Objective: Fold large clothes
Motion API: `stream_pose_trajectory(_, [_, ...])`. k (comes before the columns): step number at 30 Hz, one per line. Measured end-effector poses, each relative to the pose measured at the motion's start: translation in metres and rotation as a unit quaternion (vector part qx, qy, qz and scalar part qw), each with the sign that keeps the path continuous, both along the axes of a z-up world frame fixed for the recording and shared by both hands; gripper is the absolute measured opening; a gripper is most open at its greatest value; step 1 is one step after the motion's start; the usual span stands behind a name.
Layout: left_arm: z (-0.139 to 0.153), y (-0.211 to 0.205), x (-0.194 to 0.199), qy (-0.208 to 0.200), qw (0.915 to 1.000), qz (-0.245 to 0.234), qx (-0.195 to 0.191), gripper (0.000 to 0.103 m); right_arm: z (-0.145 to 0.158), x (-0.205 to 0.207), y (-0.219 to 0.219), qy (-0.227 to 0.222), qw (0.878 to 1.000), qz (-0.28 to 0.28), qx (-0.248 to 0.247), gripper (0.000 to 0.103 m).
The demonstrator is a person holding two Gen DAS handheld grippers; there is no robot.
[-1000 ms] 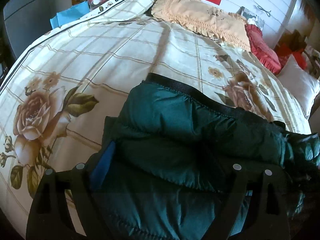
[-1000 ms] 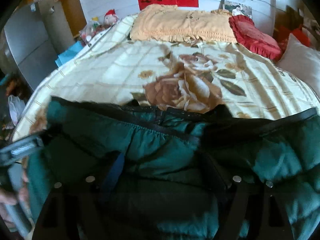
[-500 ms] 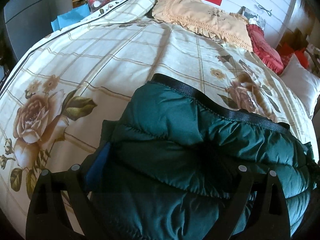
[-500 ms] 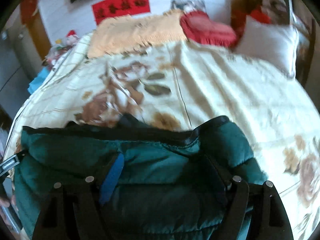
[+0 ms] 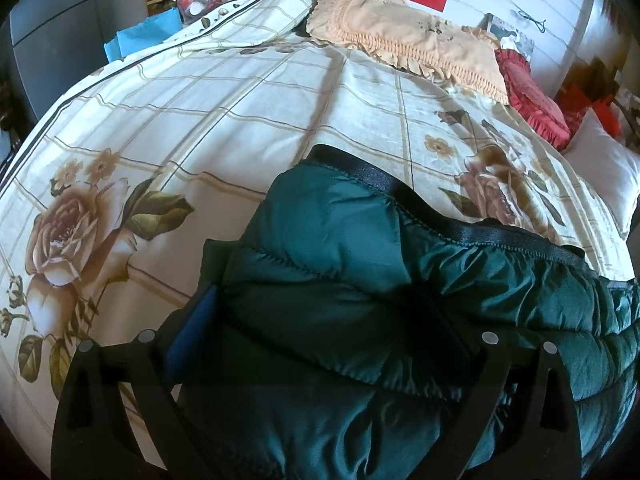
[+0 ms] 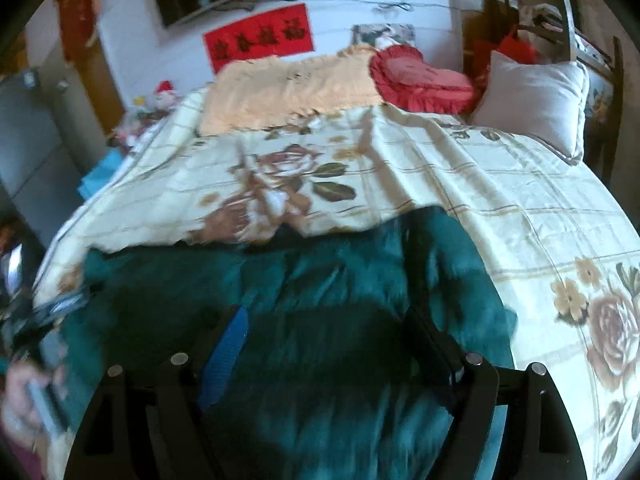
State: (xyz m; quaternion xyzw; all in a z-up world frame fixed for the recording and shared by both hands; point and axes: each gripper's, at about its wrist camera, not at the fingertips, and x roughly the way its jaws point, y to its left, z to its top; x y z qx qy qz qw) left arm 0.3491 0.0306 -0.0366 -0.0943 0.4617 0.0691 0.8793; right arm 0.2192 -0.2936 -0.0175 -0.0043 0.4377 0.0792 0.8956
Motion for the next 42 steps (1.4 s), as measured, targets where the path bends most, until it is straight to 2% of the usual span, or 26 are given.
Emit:
stream_pose_trajectory(2, [0.0,0.0,0.0,0.0,1.0,0.0,0.001,0.098,0.0,-0.023,-0.004,-0.005,1.0,0.003,-0.012,0.078])
stream_pose_trajectory(4, [0.0,0.0,0.0,0.0,1.0,0.0,0.001,0.098,-0.004,-0.038,-0.013,-0.004,1.0,-0.004,0.0,0.078])
stream_pose_trajectory(7, [0.0,0.0,0.0,-0.001,1.0,0.0,0.005,0.098,-0.024,-0.044,-0.019,0.014,0.999,-0.016,-0.024,0.079])
stream_pose_trajectory(10, [0.001,0.001,-0.001,-0.004,0.9999,0.002,0.01,0.098,-0.033,-0.044,-0.018,0.013,0.999,-0.014,-0.035,0.079])
stream_pose_trajectory(14, [0.006,0.005,-0.006,-0.008,1.0,0.001,0.002,0.098,-0.024,-0.045,-0.02,0.023,0.999,-0.017,-0.033,0.079])
stream_pose_trajectory(18, [0.016,0.012,-0.017,-0.018,0.9997,-0.014,-0.011,0.098,-0.001,-0.071,-0.026,0.004,1.0,-0.016,-0.006,0.078])
stream_pose_trajectory(22, [0.025,0.011,-0.03,-0.03,0.9993,-0.022,-0.007,0.098,0.002,-0.095,-0.022,0.003,1.0,-0.005,-0.018,0.078])
stream_pose_trajectory(26, [0.036,0.008,-0.045,-0.046,0.9983,-0.036,0.003,0.098,-0.007,-0.104,-0.019,0.008,1.0,-0.004,-0.026,0.078])
stream_pose_trajectory(31, [0.045,0.004,-0.067,-0.055,0.9969,-0.056,0.0,0.098,-0.036,-0.097,-0.017,0.031,0.998,-0.025,-0.058,0.079])
stream_pose_trajectory(33, [0.049,0.004,-0.076,-0.058,0.9963,-0.063,-0.001,0.098,-0.038,-0.096,-0.017,0.033,0.997,-0.024,-0.069,0.081])
stream_pose_trajectory(37, [0.056,0.005,-0.101,-0.069,0.9942,-0.082,-0.001,0.098,-0.027,-0.1,-0.022,0.036,0.997,-0.029,-0.058,0.081])
stream_pose_trajectory(42, [0.058,0.01,-0.13,-0.076,0.9923,-0.098,0.005,0.098,-0.003,-0.113,-0.022,0.01,0.999,-0.031,-0.018,0.081])
